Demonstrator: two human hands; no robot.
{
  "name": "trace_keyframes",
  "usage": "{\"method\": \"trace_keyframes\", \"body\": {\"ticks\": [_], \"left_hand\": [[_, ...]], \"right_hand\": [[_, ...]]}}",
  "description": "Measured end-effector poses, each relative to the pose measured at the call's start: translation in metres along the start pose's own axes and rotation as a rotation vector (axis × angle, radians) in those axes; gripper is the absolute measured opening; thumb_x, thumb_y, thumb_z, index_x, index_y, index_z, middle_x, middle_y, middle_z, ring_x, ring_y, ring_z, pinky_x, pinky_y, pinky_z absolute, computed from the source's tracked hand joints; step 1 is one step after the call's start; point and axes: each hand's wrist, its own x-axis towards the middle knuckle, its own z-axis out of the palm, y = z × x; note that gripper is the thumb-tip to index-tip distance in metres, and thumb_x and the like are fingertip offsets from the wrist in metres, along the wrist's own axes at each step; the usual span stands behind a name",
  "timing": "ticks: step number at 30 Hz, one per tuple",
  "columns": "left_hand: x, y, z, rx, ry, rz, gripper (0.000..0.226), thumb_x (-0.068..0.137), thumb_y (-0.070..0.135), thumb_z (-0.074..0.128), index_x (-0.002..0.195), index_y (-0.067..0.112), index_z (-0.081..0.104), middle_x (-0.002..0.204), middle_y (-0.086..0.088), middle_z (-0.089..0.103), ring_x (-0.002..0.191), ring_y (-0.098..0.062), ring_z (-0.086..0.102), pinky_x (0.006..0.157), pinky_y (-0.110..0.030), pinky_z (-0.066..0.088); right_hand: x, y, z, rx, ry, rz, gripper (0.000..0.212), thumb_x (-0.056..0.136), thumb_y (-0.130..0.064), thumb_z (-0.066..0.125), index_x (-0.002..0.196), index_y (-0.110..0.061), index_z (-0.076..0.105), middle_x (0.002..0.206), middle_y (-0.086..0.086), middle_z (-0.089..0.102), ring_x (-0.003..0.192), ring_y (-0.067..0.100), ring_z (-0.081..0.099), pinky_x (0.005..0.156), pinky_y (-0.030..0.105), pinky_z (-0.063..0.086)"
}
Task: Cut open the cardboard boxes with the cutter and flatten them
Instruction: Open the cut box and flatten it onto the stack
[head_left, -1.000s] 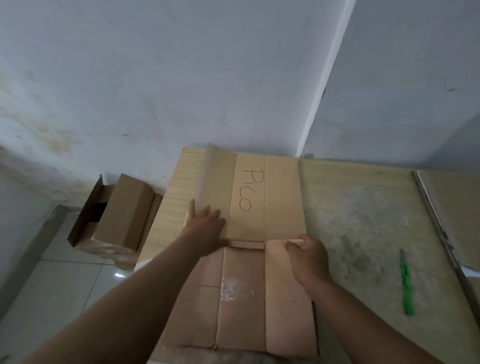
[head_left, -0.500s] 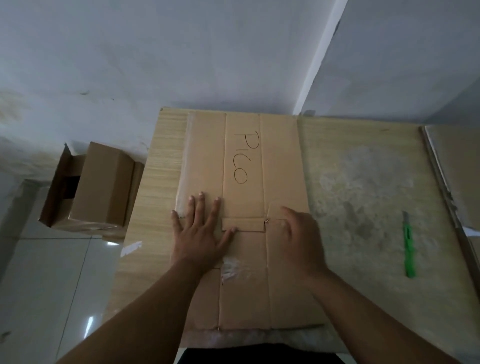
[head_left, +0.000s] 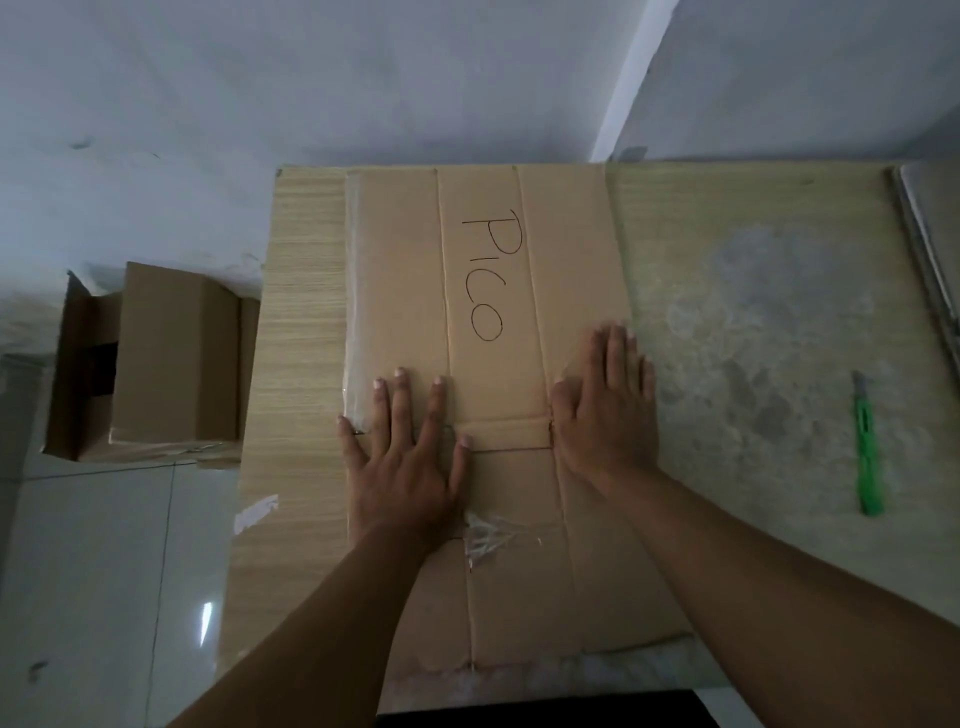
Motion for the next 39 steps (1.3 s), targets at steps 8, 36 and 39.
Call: {"method": "trace_keyframes", "body": {"ticks": [8,36,39], "left_hand": [[-0.001,0.0,0.0,0.009,0.014,0.017,0.072,0.104,0.061,0.018,0.164,0.033,-0.01,0.172,-0.007,-0.017,0.157,-0.027,-0.021,0.123,-0.067,-0.001],[-0.079,-0.012,0.019,0.098,0.046,0.229,0.084,0.103,0.057,0.033,0.164,0.004,0.012,0.173,-0.013,0.004,0.16,-0.023,0.0,0.126,-0.06,0.012],[-0.079,-0.012,0.022,0.097,0.057,0.222,0.084,0.103,0.058,0.033,0.163,0.003,0.014,0.172,-0.014,0.006,0.16,-0.024,0.002,0.125,-0.06,0.014]], "right_hand": [[-0.087,-0.058,0.01,0.052,-0.003,-0.106,0.062,0.102,-0.037,0.036,0.16,-0.022,0.019,0.165,0.023,0.008,0.155,0.034,0.001,0.123,0.052,0.011],[-0.129,0.049,0.002,-0.031,-0.032,0.057,0.069,0.099,-0.048,0.032,0.161,-0.022,0.013,0.166,0.018,0.009,0.154,0.033,0.01,0.123,0.054,0.011],[-0.079,0.037,-0.001,0.02,0.002,0.232,0.074,0.099,-0.053,0.021,0.16,-0.014,0.008,0.165,0.023,0.008,0.154,0.035,0.003,0.123,0.054,0.006]]}}
